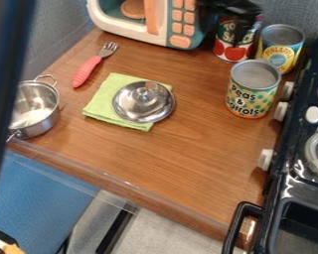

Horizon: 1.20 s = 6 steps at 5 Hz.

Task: Move the can to the bottom right side of the table

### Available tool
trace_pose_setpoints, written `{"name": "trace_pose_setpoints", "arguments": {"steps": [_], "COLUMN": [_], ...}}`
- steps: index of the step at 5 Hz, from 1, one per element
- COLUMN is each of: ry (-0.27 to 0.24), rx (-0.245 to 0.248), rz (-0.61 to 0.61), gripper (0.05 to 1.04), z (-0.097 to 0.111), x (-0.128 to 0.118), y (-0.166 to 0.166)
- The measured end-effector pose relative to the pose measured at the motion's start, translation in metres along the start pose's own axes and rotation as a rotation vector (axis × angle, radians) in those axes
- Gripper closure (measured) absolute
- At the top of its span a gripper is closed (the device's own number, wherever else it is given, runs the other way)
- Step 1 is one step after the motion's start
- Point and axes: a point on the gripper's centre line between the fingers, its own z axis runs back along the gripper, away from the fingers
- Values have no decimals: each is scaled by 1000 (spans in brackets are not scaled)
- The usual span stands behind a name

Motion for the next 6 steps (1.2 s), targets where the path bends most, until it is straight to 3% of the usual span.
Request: {"name": "trace_pose_setpoints", "arguments": {"steps": [1, 2, 3, 4, 6], "ry": [-18, -33, 14, 34, 52], "rx": [-6, -6, -7, 6, 1], "rz": [-31, -62, -77, -85, -122], "gripper": [84, 84, 83, 87, 83], "z": [-6, -5, -25, -28, -8], "x": [20, 23, 9, -4, -50], "y": [-38, -66, -74, -79, -76]}}
